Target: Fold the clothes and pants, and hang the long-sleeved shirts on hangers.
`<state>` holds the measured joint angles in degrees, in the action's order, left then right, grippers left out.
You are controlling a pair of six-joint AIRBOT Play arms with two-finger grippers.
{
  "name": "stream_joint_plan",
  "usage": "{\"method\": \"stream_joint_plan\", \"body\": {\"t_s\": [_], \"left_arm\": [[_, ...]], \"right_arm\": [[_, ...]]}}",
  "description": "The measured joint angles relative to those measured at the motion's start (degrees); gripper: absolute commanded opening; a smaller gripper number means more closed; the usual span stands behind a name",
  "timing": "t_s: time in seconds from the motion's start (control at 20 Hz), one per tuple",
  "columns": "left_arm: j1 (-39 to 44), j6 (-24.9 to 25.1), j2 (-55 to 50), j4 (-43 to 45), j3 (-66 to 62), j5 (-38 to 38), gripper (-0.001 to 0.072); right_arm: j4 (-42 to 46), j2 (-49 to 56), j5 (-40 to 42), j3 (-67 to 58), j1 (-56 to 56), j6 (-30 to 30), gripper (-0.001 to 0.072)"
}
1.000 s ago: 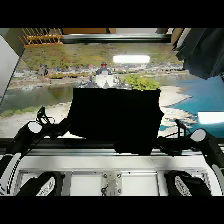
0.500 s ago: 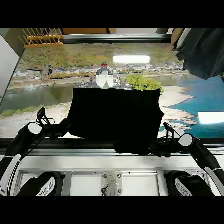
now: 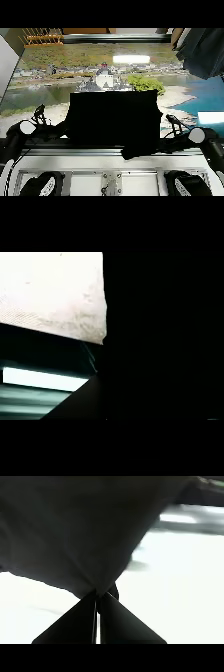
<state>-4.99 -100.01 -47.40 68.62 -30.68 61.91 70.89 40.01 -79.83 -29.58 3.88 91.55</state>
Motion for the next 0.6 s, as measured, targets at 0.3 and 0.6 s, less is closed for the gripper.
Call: {"method": "stream_joint_plan", "body": {"t_s": [0.3,0.6], "left_arm": [[0.0,-2.25,14.49,1.46,-0.52,13.79,0.0011],[0.0,-5.62,14.88,1.84,-0.94,12.37,0.0011]], "right_arm": [[7.1,-3.28,-9.94,-9.44,0.02,0.0,0.0015],[8.52,9.18,-5.09,-19.96,0.02,-0.02,0.0015]]}}
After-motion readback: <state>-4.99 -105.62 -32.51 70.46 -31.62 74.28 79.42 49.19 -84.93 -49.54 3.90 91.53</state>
